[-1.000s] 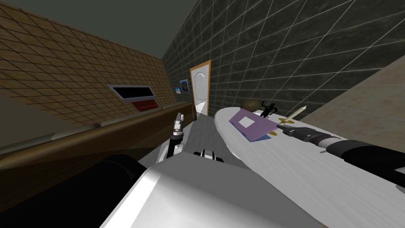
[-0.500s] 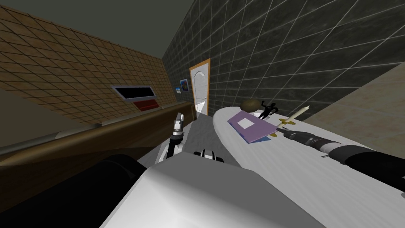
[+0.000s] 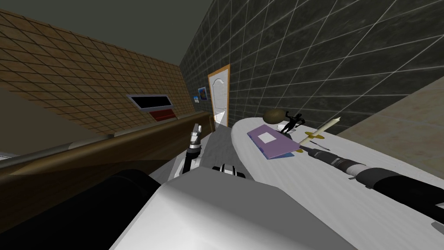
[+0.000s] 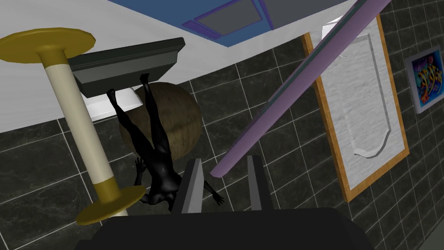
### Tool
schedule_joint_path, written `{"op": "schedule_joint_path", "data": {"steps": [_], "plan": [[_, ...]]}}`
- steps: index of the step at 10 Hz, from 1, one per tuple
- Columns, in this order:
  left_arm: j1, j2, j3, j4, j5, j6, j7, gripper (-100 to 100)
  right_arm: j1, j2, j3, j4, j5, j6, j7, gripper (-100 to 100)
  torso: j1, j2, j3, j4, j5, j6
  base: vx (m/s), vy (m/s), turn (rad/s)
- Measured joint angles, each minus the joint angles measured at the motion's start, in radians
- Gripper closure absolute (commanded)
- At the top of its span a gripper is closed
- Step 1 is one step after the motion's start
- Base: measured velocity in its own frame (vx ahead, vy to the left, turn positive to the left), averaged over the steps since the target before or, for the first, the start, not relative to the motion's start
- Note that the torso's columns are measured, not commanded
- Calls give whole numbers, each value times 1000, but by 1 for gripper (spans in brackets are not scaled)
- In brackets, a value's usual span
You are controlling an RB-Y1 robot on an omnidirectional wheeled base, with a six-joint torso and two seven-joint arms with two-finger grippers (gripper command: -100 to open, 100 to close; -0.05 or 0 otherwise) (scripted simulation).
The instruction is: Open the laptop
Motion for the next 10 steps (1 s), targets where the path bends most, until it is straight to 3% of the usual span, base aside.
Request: {"op": "schedule_joint_path", "data": {"steps": [1, 7, 8, 9, 10], "plan": [[0, 0, 0, 0, 0, 0, 0, 0, -2, 7, 13, 4, -5, -7, -7, -100, 2, 1, 0, 1, 2, 1, 8, -28, -97], [0, 0, 0, 0, 0, 0, 0, 0, 47, -111, -68, -33, -33, -4, -91, -100, -6, 5, 2, 6, 4, 6, 9, -5, -102], [0, 0, 0, 0, 0, 0, 0, 0, 63, -130, -85, -58, -36, 8, -107, -100, -5, 5, 2, 6, 5, 6, 5, -5, -25], [0, 0, 0, 0, 0, 0, 0, 0, 65, -132, -87, -61, -37, 11, -111, 0, -5, 5, 2, 6, 4, 6, 0, 0, 0], [0, 0, 0, 0, 0, 0, 0, 0, 65, -131, -87, -61, -37, 11, -110, 0, -4, 5, 2, 6, 5, 6, 0, 0, 0]]}}
